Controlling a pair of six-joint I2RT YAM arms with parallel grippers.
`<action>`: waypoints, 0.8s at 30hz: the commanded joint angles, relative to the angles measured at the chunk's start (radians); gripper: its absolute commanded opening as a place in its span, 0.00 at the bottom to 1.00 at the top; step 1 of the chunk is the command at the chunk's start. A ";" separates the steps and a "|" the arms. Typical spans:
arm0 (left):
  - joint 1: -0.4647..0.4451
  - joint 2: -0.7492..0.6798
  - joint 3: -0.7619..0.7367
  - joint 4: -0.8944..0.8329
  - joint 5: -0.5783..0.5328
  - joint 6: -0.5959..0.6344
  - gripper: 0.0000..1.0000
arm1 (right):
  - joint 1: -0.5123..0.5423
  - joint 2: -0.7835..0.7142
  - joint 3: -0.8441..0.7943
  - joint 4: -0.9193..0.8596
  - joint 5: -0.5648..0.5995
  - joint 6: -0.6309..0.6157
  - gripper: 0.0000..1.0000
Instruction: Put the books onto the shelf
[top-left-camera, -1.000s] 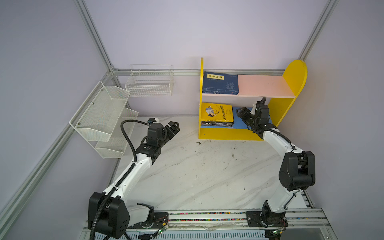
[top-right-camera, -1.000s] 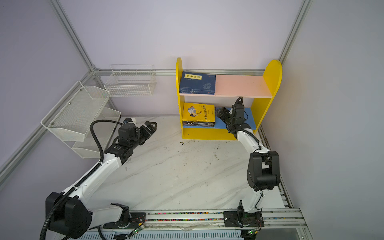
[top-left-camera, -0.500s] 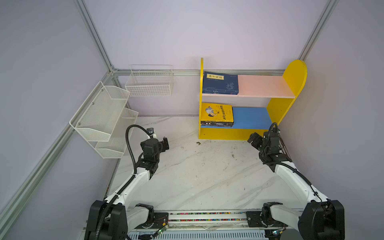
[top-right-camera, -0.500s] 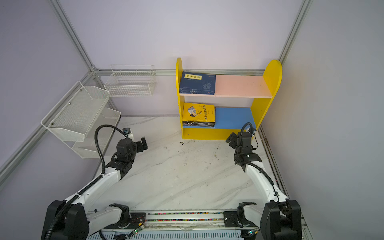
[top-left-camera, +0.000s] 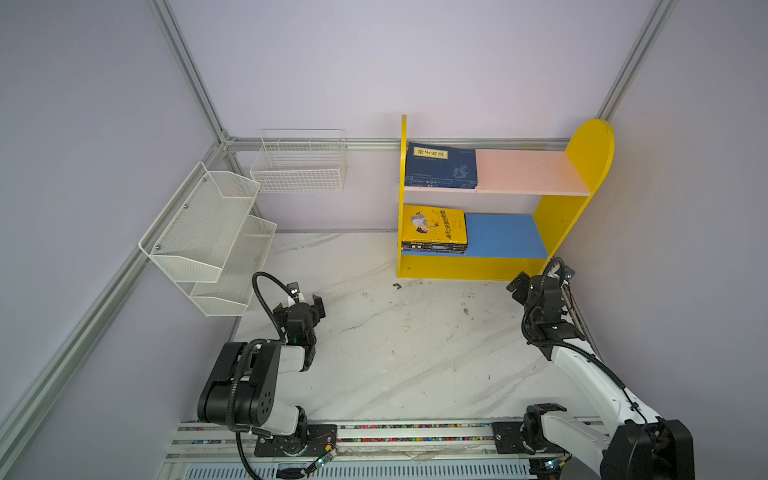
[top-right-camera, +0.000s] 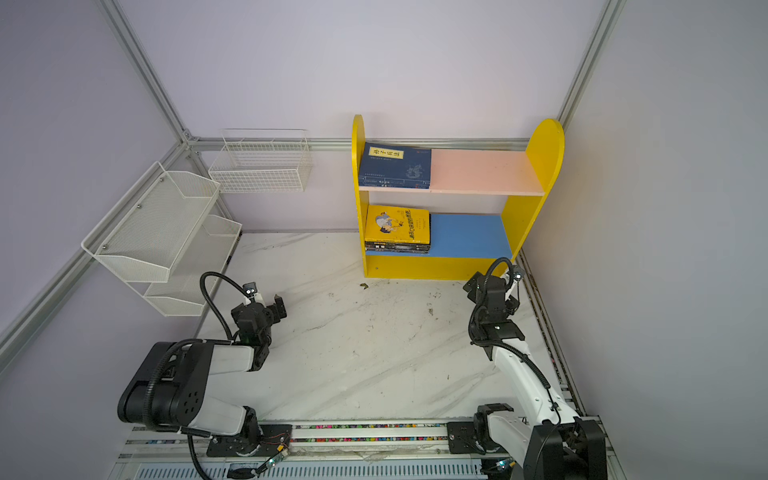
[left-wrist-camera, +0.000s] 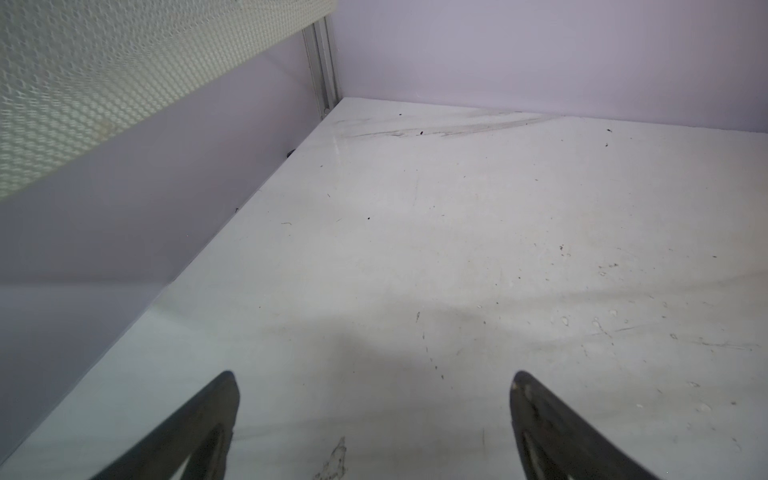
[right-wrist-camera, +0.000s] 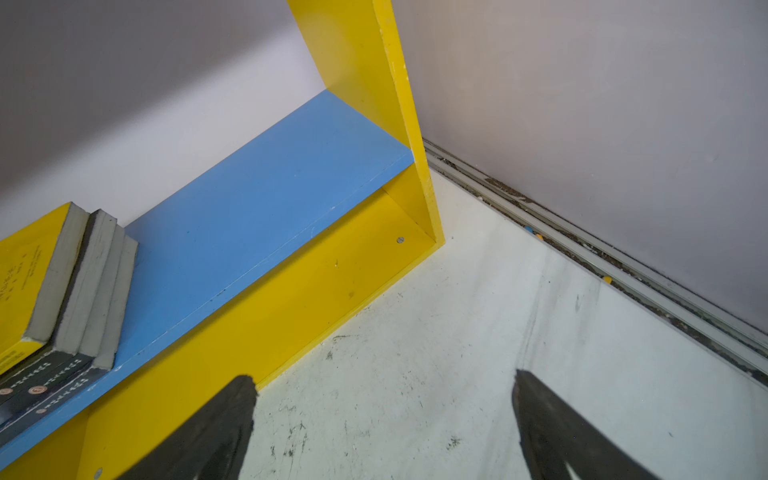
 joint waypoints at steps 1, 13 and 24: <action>0.013 0.043 -0.010 0.206 0.043 0.035 1.00 | -0.005 0.016 -0.017 0.083 0.054 -0.037 0.97; 0.022 0.058 0.022 0.158 0.059 0.037 1.00 | -0.014 0.352 -0.259 1.020 0.058 -0.418 0.97; 0.019 0.058 0.026 0.157 0.054 0.041 1.00 | -0.008 0.713 -0.284 1.450 -0.128 -0.454 0.97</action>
